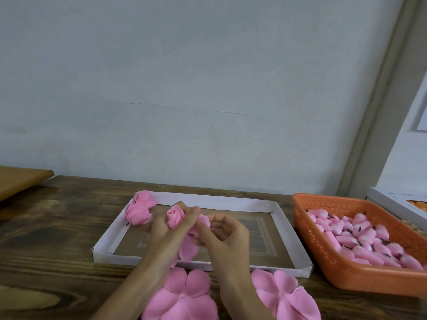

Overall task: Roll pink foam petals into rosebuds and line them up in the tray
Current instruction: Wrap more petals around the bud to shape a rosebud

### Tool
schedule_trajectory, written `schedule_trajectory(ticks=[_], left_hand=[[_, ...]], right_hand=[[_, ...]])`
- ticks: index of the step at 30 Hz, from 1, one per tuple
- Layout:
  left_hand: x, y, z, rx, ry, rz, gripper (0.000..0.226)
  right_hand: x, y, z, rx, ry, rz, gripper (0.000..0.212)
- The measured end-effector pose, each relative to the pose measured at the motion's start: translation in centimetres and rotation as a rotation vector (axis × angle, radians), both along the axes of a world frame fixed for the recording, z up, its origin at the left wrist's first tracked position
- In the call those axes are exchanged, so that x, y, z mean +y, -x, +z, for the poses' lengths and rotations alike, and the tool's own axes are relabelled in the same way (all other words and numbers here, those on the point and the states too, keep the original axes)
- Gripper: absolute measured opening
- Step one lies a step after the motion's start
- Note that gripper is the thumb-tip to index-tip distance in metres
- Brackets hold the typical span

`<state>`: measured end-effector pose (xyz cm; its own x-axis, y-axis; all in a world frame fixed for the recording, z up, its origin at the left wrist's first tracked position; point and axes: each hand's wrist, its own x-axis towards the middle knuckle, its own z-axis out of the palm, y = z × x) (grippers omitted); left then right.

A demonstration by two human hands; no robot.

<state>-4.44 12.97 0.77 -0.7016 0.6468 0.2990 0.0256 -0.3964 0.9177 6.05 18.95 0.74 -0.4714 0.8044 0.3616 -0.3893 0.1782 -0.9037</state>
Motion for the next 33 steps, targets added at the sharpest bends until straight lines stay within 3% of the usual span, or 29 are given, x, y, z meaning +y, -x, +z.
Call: schedule_trajectory(ticks=[7,15,18,24,33], left_hand=[[0.3,0.3,-0.3,0.120,-0.071,-0.100,0.043],[0.5,0.4,-0.5,0.101,-0.105,-0.150,0.051],[0.5,0.6,-0.8,0.098,-0.096,-0.174,0.043],[0.3,0.6,-0.8,0.132,-0.089,-0.172,0.050],[0.1,-0.6,0.1,0.102,-0.213,-0.215,0.029]], right_hand=[[-0.1,0.0,-0.1,-0.107,-0.035,-0.092,0.028],[-0.5,0.1,0.0,-0.072,-0.095,-0.024,0.008],[-0.6,-0.1,0.4,-0.088,-0.131,-0.003,0.013],[-1.0,-0.4,0.8,-0.136,-0.175,0.002,0.027],[-0.7,-0.4,0.4,-0.126,-0.138,-0.090,0.022]])
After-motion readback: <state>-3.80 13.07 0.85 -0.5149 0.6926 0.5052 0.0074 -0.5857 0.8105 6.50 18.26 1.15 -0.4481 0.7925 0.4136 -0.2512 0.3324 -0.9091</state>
